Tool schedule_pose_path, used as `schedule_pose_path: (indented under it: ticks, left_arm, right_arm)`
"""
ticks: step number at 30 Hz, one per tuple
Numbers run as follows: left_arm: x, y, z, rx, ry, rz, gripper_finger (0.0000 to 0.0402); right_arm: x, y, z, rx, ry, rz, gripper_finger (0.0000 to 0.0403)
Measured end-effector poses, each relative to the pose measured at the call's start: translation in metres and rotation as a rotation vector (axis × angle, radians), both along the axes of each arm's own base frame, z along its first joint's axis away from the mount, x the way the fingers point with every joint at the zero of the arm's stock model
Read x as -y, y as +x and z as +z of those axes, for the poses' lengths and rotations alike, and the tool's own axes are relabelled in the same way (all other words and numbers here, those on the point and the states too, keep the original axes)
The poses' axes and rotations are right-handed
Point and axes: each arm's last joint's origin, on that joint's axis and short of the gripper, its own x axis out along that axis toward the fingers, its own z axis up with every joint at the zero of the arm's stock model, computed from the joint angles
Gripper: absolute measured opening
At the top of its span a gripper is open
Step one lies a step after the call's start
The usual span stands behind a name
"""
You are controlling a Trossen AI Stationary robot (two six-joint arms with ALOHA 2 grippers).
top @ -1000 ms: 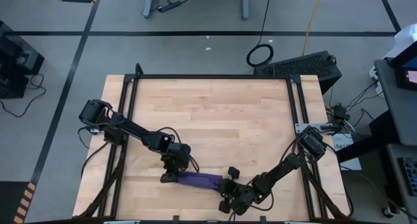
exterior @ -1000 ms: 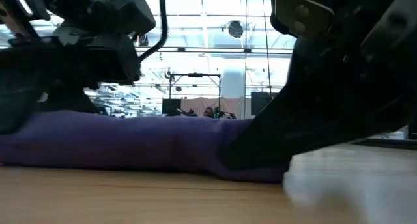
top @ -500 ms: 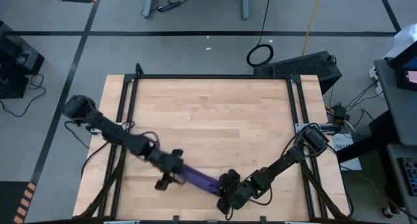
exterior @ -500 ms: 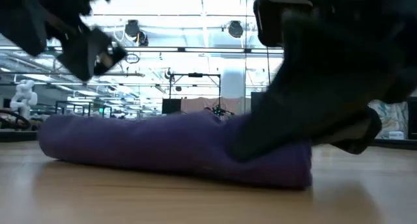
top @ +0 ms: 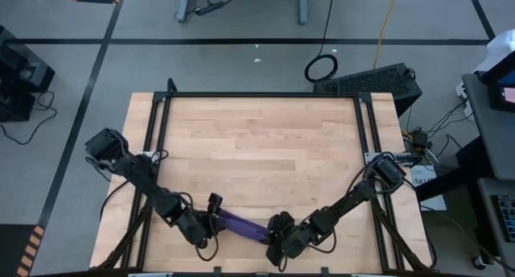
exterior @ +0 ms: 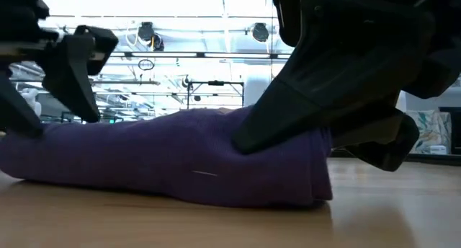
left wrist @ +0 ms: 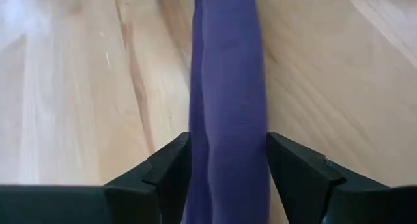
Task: Roll towel
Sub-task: Roll the purple towel
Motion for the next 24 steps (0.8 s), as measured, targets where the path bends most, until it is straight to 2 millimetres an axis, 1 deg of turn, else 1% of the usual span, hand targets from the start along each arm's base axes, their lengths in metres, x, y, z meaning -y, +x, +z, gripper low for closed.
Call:
schedule_pose_path:
  ticks: [3,5,7,9,12,17,18,20,24]
  left_arm:
    - [0.002,0.002,-0.007,-0.011,0.003,-0.003,0.0202]
    - [0.002,0.003,-0.010,-0.031,-0.027,0.000,0.0202]
    - [-0.001,0.006,-0.012,-0.055,-0.062,0.026,0.0200]
    - [-0.006,0.009,-0.014,-0.080,-0.105,0.065,0.0189]
    - [-0.013,0.014,-0.015,-0.112,-0.158,0.114,0.0146]
    - [-0.023,0.022,-0.016,-0.198,-0.281,0.119,0.0037]
    - [-0.025,0.024,-0.016,-0.217,-0.306,0.111,0.0021]
    - [-0.029,0.027,-0.015,-0.248,-0.362,0.109,0.0016]
    - [-0.039,0.034,-0.014,-0.317,-0.486,0.122,0.0030]
  right_arm:
    - [0.001,0.001,0.000,-0.002,0.007,-0.006,0.0030]
    - [0.002,0.002,0.000,-0.006,0.014,-0.001,0.0030]
    - [0.003,0.003,0.000,-0.010,0.025,0.007,0.0030]
    - [0.003,0.003,0.000,-0.015,0.033,0.015,0.0030]
    - [0.004,0.004,0.000,-0.019,0.037,0.023,0.0032]
    - [0.004,0.004,0.000,-0.028,0.028,0.076,0.0039]
    - [0.003,0.004,0.000,-0.030,0.026,0.089,0.0041]
    - [0.004,0.003,0.003,-0.029,0.007,0.116,0.0049]
    - [0.006,0.000,0.020,-0.013,-0.076,0.192,0.0082]
